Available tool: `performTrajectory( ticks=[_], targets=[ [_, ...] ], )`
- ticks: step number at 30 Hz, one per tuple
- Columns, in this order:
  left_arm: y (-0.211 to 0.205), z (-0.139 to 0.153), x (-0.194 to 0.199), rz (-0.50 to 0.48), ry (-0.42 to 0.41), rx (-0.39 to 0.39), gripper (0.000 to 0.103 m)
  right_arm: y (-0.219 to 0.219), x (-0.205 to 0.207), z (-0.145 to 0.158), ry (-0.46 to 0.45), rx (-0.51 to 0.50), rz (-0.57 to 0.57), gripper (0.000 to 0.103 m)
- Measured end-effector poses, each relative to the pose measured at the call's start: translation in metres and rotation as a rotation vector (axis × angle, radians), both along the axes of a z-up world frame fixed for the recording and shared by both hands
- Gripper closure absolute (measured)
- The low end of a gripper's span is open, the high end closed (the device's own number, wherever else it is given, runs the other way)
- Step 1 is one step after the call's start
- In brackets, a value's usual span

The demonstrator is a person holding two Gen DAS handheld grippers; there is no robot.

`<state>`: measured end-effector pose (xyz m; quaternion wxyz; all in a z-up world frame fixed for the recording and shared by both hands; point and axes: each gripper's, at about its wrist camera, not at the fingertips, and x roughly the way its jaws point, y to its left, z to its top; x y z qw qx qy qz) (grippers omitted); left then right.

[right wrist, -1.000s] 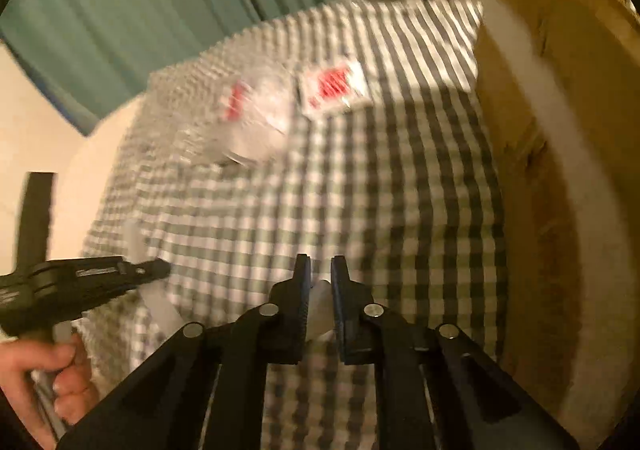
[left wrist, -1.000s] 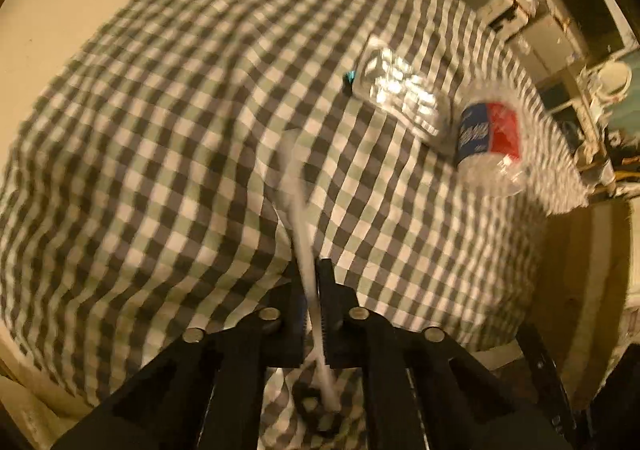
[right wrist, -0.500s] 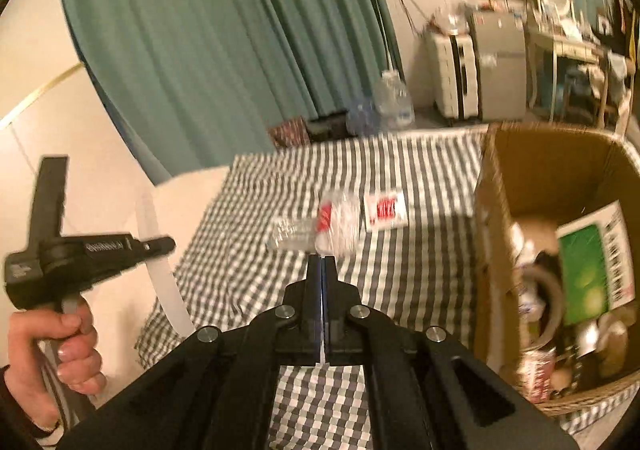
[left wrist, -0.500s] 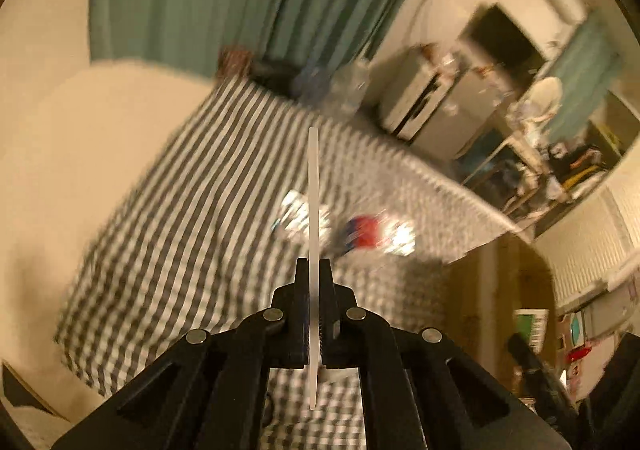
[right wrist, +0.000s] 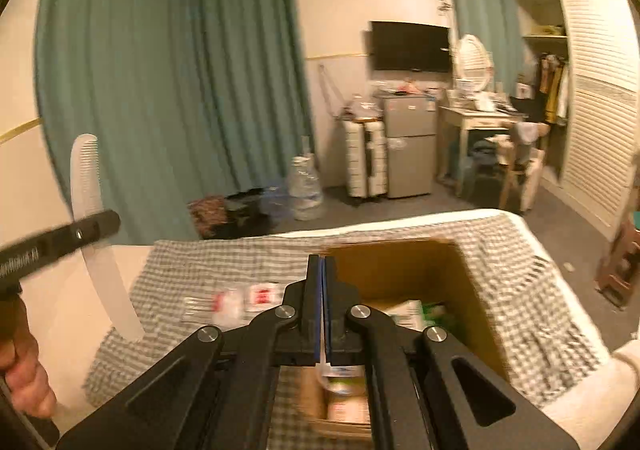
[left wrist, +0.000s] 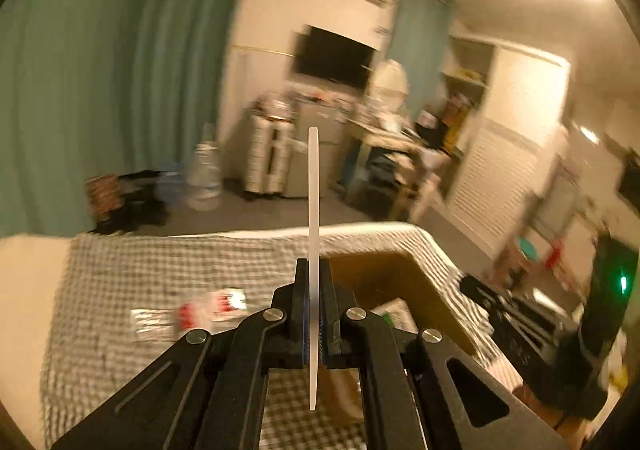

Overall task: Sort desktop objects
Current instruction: 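Carry the white comb with the left tool over the cardboard box, then open the left tool to drop the comb, then return over the bed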

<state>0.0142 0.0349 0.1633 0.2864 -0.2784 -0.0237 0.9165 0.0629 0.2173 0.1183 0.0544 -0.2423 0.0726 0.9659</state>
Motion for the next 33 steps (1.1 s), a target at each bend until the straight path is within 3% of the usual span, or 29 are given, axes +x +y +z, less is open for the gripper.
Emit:
performTrajectory(
  ticks=[5, 9, 16, 18, 20, 22, 25, 26, 31, 33],
  targets=[
    [0.074, -0.033, -0.017, -0.17, -0.049, -0.029, 0.1, 0.043, -0.017, -0.031, -0.103, -0.025, -0.041, 0.103],
    [0.127, -0.074, -0.041, -0.226, -0.12, -0.086, 0.1, 0.073, -0.035, -0.067, -0.193, -0.043, -0.052, 0.103],
    [0.154, -0.142, -0.07, -0.166, -0.266, -0.206, 0.097, 0.117, -0.045, -0.113, -0.282, -0.131, -0.06, 0.103],
    [0.154, -0.148, -0.072, -0.138, -0.273, -0.227, 0.087, 0.121, -0.049, -0.118, -0.277, -0.138, -0.057, 0.095],
    [0.151, -0.143, -0.07, -0.122, -0.265, -0.214, 0.069, 0.122, -0.047, -0.116, -0.249, -0.158, -0.037, 0.06],
    [0.144, -0.129, -0.064, -0.101, -0.218, -0.204, 0.059, 0.123, -0.041, -0.109, -0.2, -0.174, -0.015, 0.053],
    [0.128, -0.1, -0.055, -0.051, -0.136, -0.176, 0.04, 0.12, -0.032, -0.095, -0.148, -0.158, -0.005, 0.051],
    [0.117, -0.088, -0.051, -0.029, -0.117, -0.158, 0.033, 0.116, -0.028, -0.088, -0.122, -0.15, 0.003, 0.045],
    [0.063, -0.046, -0.029, 0.078, -0.036, -0.161, 0.029, 0.095, -0.004, -0.05, 0.012, -0.148, 0.05, 0.015],
    [0.026, -0.029, -0.021, 0.143, -0.004, -0.149, 0.019, 0.082, 0.006, -0.037, 0.057, -0.139, 0.065, 0.008]
  ],
)
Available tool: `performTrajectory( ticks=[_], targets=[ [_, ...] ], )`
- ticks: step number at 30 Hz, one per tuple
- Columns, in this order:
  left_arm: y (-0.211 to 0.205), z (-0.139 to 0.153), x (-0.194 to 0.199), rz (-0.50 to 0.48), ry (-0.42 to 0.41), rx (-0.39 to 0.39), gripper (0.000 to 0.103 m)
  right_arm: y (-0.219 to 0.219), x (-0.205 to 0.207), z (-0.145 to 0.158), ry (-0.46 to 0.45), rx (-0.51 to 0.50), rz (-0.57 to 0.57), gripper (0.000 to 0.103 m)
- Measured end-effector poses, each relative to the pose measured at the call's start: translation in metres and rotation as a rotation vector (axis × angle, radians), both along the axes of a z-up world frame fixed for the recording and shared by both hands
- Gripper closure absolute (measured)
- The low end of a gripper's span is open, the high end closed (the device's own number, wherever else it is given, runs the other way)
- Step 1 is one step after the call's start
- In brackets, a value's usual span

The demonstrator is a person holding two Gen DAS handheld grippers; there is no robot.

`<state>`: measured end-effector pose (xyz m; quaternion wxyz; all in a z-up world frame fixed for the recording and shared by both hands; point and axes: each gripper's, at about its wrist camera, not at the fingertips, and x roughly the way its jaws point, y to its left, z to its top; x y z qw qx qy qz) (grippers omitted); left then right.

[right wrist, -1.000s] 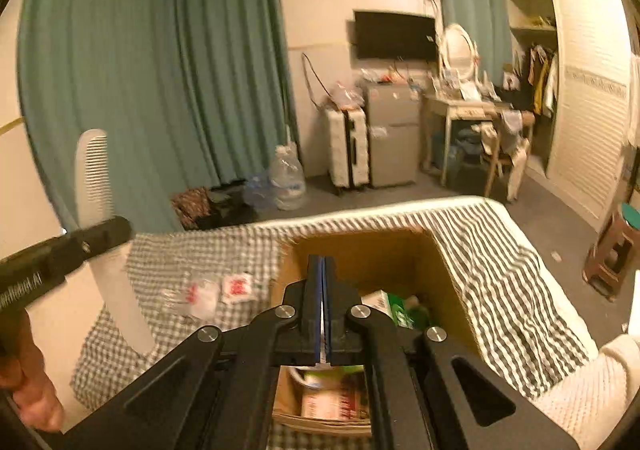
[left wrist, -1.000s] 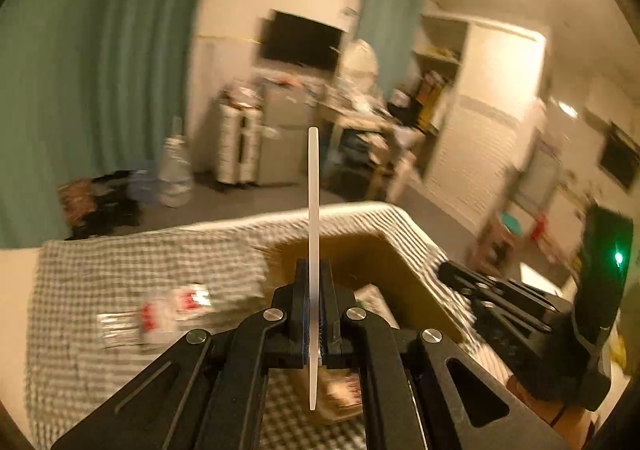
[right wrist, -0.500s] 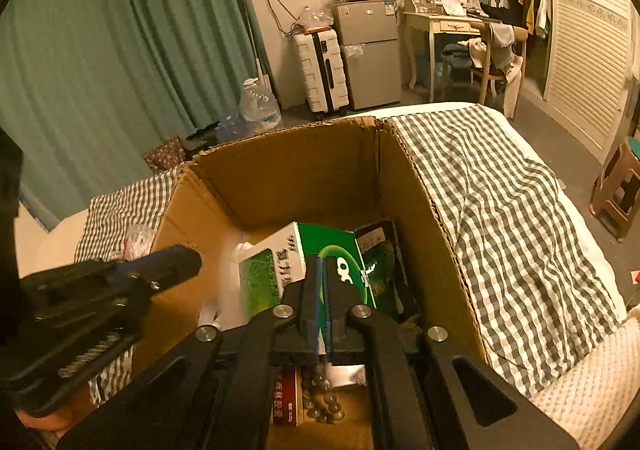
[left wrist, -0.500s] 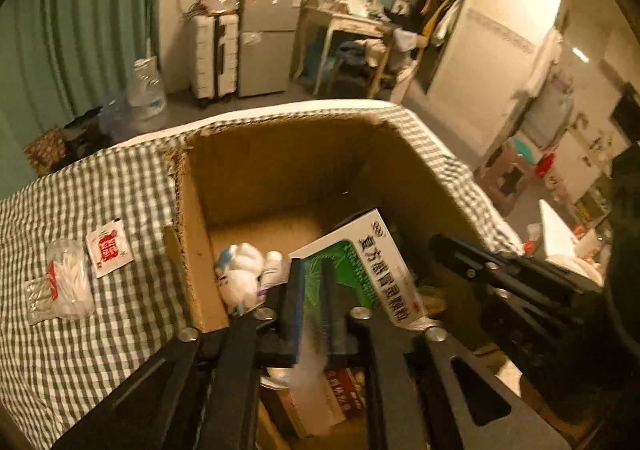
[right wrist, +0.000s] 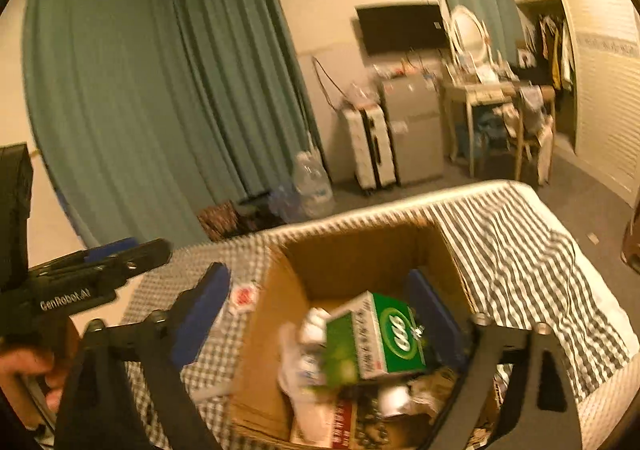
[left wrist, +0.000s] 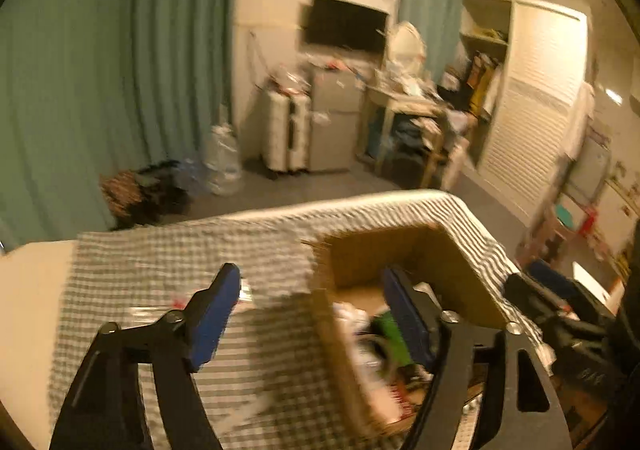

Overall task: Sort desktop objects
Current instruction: 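Open the left tool to drop the comb, then return over the bed, then grasp the foil blister pack with the left tool while the right tool grasps the floss jar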

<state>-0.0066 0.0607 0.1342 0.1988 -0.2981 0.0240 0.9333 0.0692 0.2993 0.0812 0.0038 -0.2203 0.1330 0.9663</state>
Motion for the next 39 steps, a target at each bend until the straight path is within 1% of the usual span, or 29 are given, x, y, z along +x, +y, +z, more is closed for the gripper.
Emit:
performTrajectory(
  ticks=[2, 4, 5, 6, 8, 9, 12, 14, 17, 20, 21, 23, 25, 29, 32, 37, 39],
  targets=[
    [-0.03, 0.011, 0.009, 0.055, 0.034, 0.008, 0.007, -0.016, 0.008, 0.013, 0.042, 0.014, 0.016, 0.0],
    [-0.068, 0.023, 0.02, 0.125, 0.078, 0.023, 0.001, -0.035, 0.015, 0.023, 0.078, 0.031, 0.036, 0.0],
    [-0.08, 0.026, 0.025, 0.143, 0.09, 0.028, 0.0, -0.039, 0.015, 0.025, 0.084, 0.036, 0.041, 0.0],
    [-0.099, 0.029, 0.03, 0.172, 0.105, 0.033, 0.0, -0.05, 0.016, 0.028, 0.093, 0.043, 0.048, 0.0],
    [-0.124, 0.031, 0.031, 0.213, 0.115, 0.032, 0.0, -0.073, 0.017, 0.03, 0.092, 0.065, 0.07, 0.0],
    [-0.139, 0.03, 0.031, 0.237, 0.113, 0.036, 0.0, -0.088, 0.016, 0.03, 0.089, 0.084, 0.085, 0.0],
    [-0.168, 0.021, 0.025, 0.277, 0.101, 0.034, 0.0, -0.124, 0.007, 0.028, 0.064, 0.136, 0.118, 0.0],
    [-0.184, 0.01, 0.016, 0.302, 0.092, 0.021, 0.0, -0.144, -0.002, 0.02, 0.041, 0.154, 0.137, 0.0],
    [-0.201, -0.016, -0.005, 0.327, 0.046, -0.007, 0.0, -0.167, -0.023, 0.003, -0.002, 0.169, 0.155, 0.0],
    [-0.216, -0.048, -0.035, 0.349, -0.031, -0.035, 0.0, -0.186, -0.058, -0.023, -0.08, 0.193, 0.177, 0.0],
    [-0.22, -0.062, -0.049, 0.352, -0.062, -0.053, 0.0, -0.19, -0.066, -0.029, -0.098, 0.196, 0.185, 0.0],
    [-0.223, -0.083, -0.066, 0.354, -0.103, -0.08, 0.0, -0.197, -0.09, -0.046, -0.14, 0.189, 0.19, 0.0],
    [-0.223, -0.111, -0.09, 0.35, -0.168, -0.111, 0.0, -0.2, -0.11, -0.063, -0.177, 0.179, 0.198, 0.0],
    [-0.22, -0.162, -0.125, 0.339, -0.269, -0.157, 0.0, -0.211, -0.154, -0.107, -0.278, 0.166, 0.227, 0.0],
    [-0.214, -0.191, -0.146, 0.329, -0.305, -0.19, 0.0, -0.218, -0.185, -0.142, -0.345, 0.15, 0.241, 0.0],
    [-0.203, -0.227, -0.178, 0.295, -0.346, -0.213, 0.0, -0.23, -0.228, -0.181, -0.407, 0.139, 0.248, 0.001],
    [-0.197, -0.24, -0.188, 0.295, -0.359, -0.228, 0.0, -0.237, -0.244, -0.196, -0.436, 0.159, 0.251, 0.001]
  ],
)
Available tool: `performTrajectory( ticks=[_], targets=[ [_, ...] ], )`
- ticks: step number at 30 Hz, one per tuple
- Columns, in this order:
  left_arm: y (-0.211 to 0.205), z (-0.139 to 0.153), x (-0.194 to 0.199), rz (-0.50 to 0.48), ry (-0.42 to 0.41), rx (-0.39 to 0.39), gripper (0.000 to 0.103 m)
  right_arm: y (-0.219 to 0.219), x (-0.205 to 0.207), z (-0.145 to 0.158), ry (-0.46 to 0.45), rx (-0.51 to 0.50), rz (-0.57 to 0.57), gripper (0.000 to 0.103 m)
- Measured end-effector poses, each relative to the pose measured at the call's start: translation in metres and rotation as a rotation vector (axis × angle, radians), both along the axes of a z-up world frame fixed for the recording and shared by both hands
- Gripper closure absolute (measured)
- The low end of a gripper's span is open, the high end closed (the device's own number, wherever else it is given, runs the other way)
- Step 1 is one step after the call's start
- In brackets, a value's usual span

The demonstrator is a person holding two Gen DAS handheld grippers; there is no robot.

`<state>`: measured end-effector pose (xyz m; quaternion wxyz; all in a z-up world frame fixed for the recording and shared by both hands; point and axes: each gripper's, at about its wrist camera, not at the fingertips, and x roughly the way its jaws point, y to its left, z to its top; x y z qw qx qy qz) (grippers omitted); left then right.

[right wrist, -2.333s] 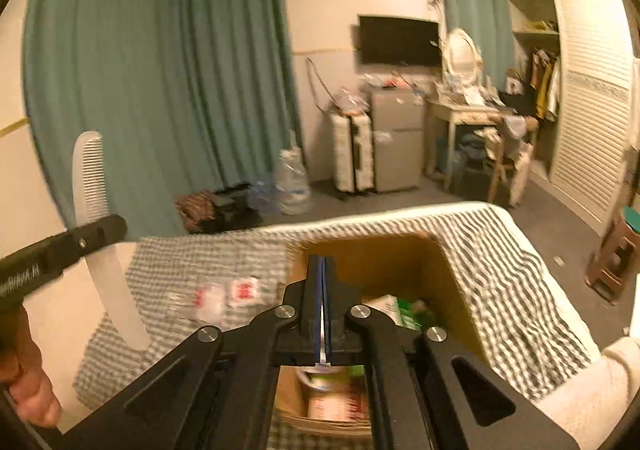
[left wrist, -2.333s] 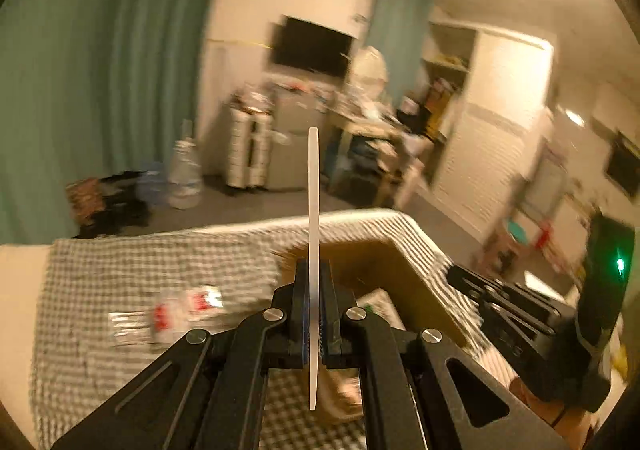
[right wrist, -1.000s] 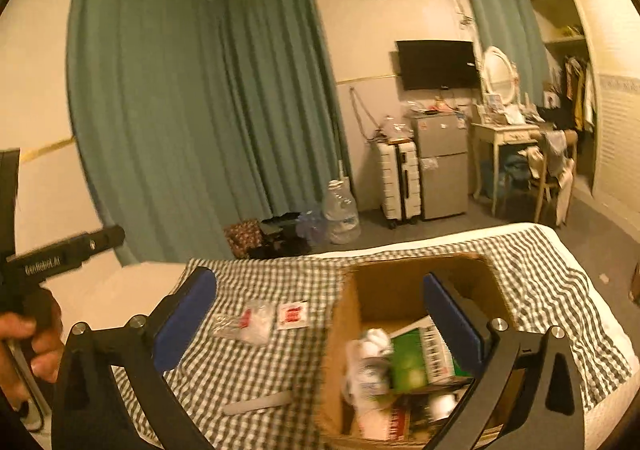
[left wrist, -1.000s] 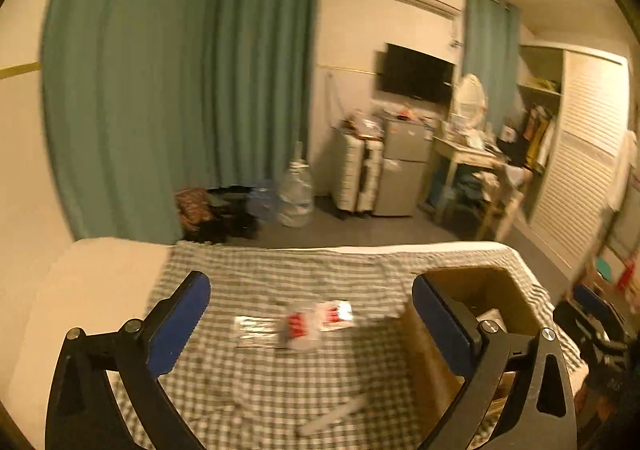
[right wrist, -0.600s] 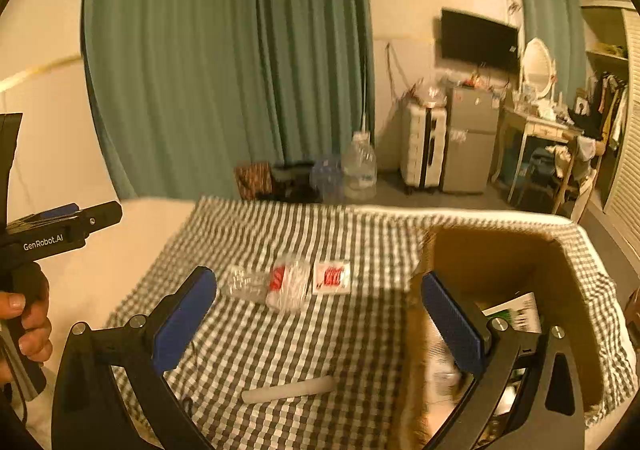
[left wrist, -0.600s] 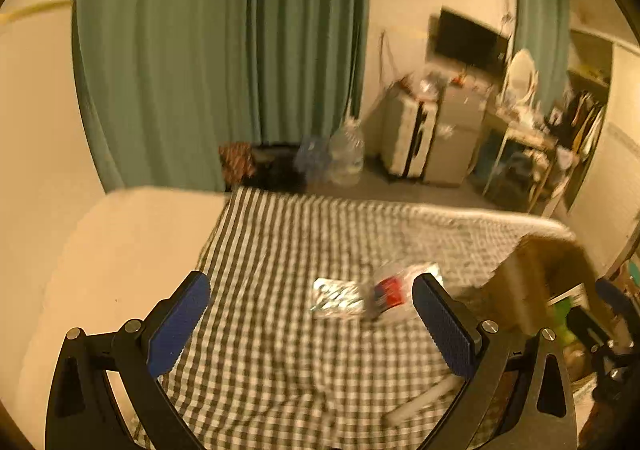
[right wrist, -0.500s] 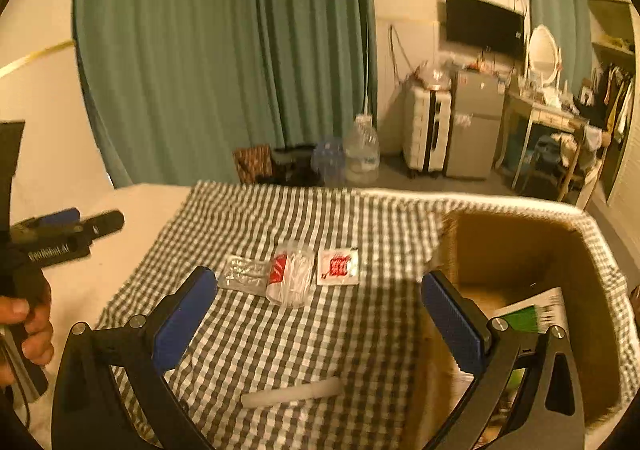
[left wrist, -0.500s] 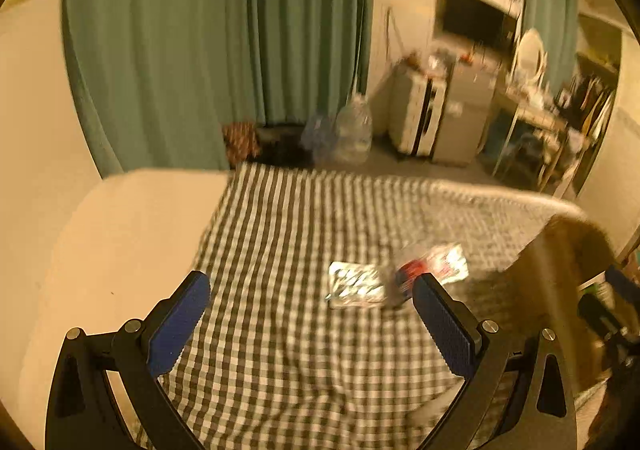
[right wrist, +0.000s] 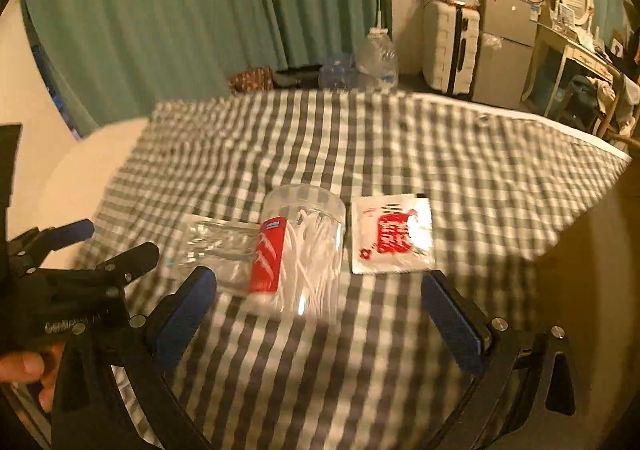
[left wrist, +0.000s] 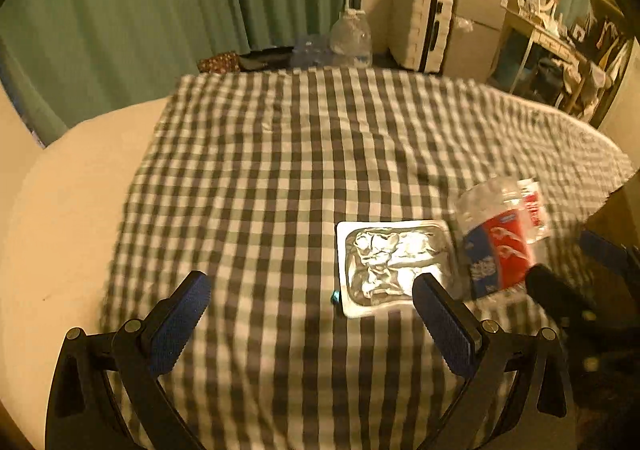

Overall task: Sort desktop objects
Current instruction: 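Grasp the foil blister pack with the left tool while the right tool grasps the floss jar, then lift and carry the blister pack and floss jar over the cardboard box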

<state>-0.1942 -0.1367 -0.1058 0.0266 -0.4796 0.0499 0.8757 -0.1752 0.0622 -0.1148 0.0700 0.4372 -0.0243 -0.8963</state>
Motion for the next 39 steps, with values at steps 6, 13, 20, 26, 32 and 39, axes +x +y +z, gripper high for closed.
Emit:
performTrajectory(
  ticks=[6, 13, 20, 26, 32, 39],
  targets=[
    [0.012, -0.022, -0.014, -0.015, -0.042, 0.057, 0.0, 0.01, -0.019, -0.045, -0.103, -0.11, 0.057, 0.042],
    [0.073, -0.053, -0.025, -0.112, -0.11, -0.027, 0.0, 0.053, 0.023, 0.002, 0.033, -0.1, -0.036, 0.043],
    [0.071, -0.043, -0.009, -0.088, -0.054, 0.024, 0.015, 0.078, 0.069, 0.055, 0.149, -0.179, -0.049, 0.042],
    [0.066, -0.003, 0.025, -0.087, 0.021, 0.048, 0.015, 0.066, 0.089, 0.085, 0.215, -0.185, -0.032, 0.042],
    [0.055, 0.07, 0.061, -0.084, 0.16, 0.076, 0.015, 0.055, 0.11, 0.112, 0.287, -0.174, -0.029, 0.042],
    [0.032, 0.168, 0.132, -0.045, 0.364, 0.165, 0.015, 0.058, 0.165, 0.167, 0.42, -0.157, -0.045, 0.042]
  ],
)
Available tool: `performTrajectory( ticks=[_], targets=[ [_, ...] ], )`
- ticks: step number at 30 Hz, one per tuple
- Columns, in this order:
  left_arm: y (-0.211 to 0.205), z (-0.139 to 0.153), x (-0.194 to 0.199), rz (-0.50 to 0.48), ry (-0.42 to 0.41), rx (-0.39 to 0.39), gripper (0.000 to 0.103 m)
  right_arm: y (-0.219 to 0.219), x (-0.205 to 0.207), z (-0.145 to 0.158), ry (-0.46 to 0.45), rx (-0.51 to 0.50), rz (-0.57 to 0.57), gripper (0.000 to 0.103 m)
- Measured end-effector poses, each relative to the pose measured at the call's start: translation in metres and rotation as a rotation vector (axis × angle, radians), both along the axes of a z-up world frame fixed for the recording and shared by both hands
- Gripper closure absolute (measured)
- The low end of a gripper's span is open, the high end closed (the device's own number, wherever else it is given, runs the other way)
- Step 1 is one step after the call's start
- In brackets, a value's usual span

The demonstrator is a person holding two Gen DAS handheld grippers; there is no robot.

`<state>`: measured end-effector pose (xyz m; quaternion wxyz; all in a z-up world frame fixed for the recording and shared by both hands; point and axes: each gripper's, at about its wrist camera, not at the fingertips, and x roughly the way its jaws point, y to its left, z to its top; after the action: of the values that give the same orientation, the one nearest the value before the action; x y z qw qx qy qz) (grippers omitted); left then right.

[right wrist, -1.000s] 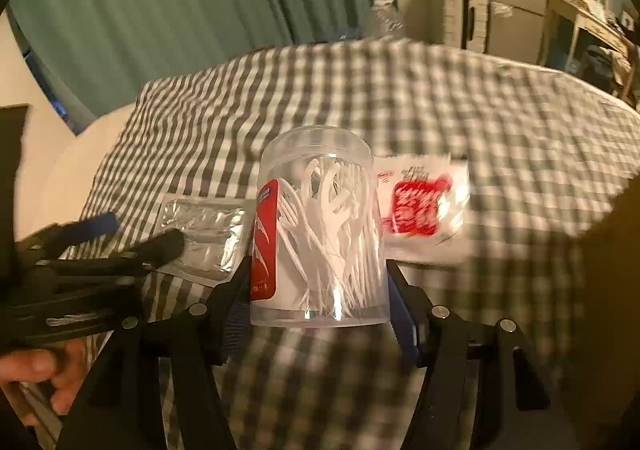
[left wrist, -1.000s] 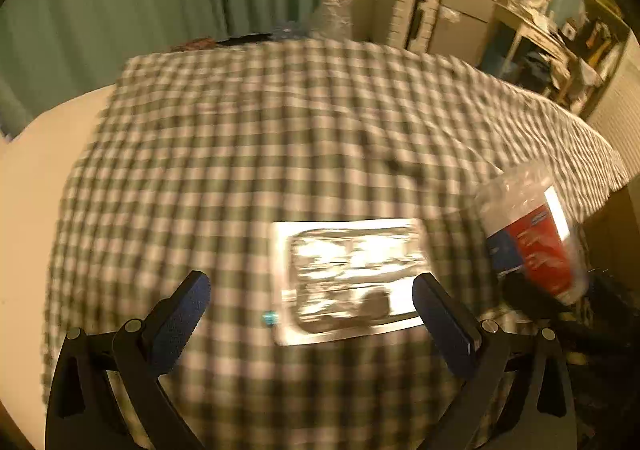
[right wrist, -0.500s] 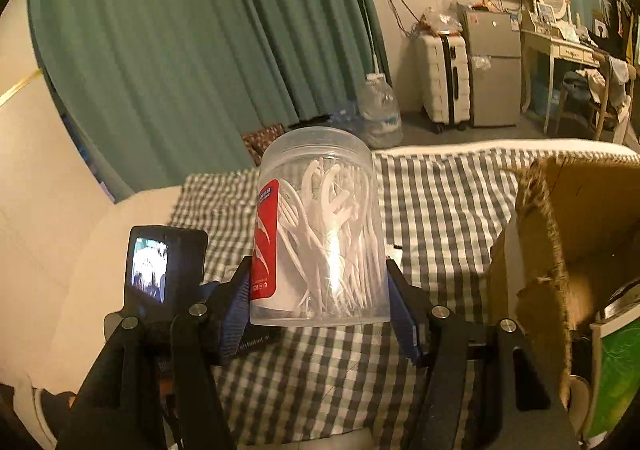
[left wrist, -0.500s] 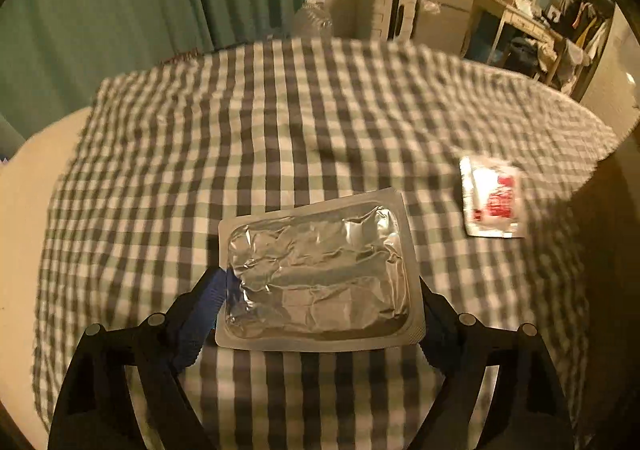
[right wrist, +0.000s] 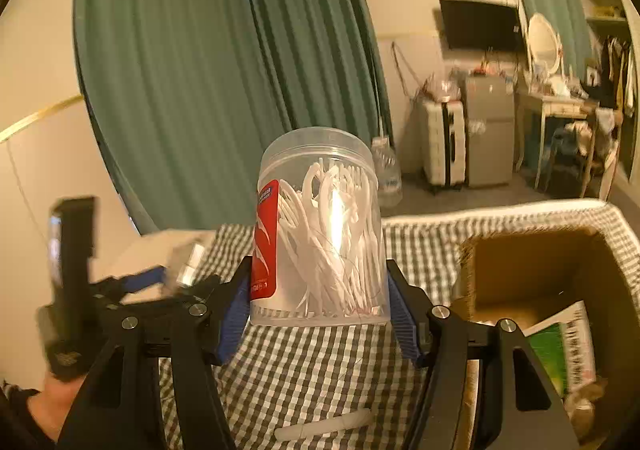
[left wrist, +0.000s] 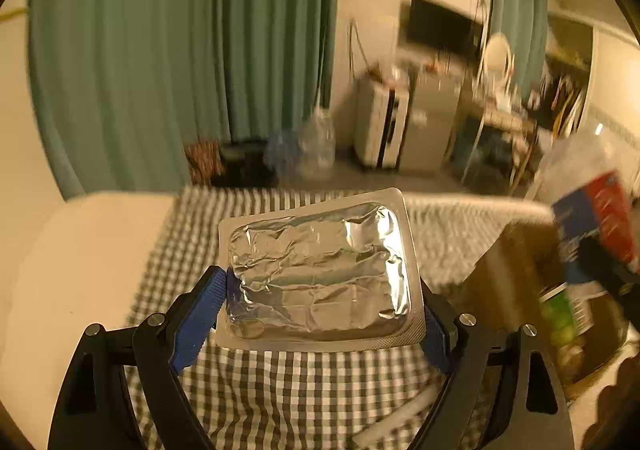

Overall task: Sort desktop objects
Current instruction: 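Lift and carry the blister pack and floss jar over the cardboard box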

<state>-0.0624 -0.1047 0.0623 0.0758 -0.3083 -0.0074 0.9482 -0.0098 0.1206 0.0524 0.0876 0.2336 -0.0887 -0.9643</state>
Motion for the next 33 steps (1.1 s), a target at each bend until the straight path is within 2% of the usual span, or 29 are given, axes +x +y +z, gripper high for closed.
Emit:
performTrajectory(
  ticks=[6, 9, 13, 16, 18, 19, 20, 23, 29, 33],
  targets=[
    [-0.011, 0.076, 0.074, 0.003, 0.182, 0.071, 0.015, -0.002, 0.051, 0.044, 0.115, 0.015, -0.014, 0.042],
    [-0.005, 0.098, 0.1, -0.023, 0.231, 0.083, 0.015, -0.003, 0.075, 0.063, 0.156, 0.031, -0.016, 0.042],
    [0.011, 0.11, 0.116, -0.079, 0.251, 0.106, 0.015, -0.002, 0.097, 0.078, 0.199, 0.074, -0.024, 0.043],
    [0.033, 0.113, 0.119, -0.133, 0.26, 0.095, 0.015, 0.009, 0.108, 0.083, 0.214, 0.094, -0.042, 0.044],
    [0.05, 0.109, 0.115, -0.172, 0.256, 0.078, 0.015, 0.019, 0.11, 0.083, 0.217, 0.114, -0.07, 0.045],
    [0.061, 0.107, 0.113, -0.194, 0.251, 0.07, 0.015, 0.026, 0.109, 0.082, 0.217, 0.122, -0.089, 0.049],
    [0.07, 0.103, 0.109, -0.213, 0.244, 0.065, 0.015, 0.033, 0.109, 0.081, 0.215, 0.123, -0.103, 0.058],
    [0.105, 0.088, 0.089, -0.273, 0.187, 0.058, 0.015, 0.056, 0.098, 0.074, 0.173, 0.134, -0.157, 0.066],
    [0.185, 0.053, 0.057, -0.4, 0.083, 0.026, 0.015, 0.146, 0.065, 0.026, 0.019, 0.094, -0.315, 0.068],
    [0.242, 0.013, 0.033, -0.483, -0.028, -0.018, 0.014, 0.195, 0.046, -0.008, -0.091, 0.04, -0.369, 0.068]
  ],
)
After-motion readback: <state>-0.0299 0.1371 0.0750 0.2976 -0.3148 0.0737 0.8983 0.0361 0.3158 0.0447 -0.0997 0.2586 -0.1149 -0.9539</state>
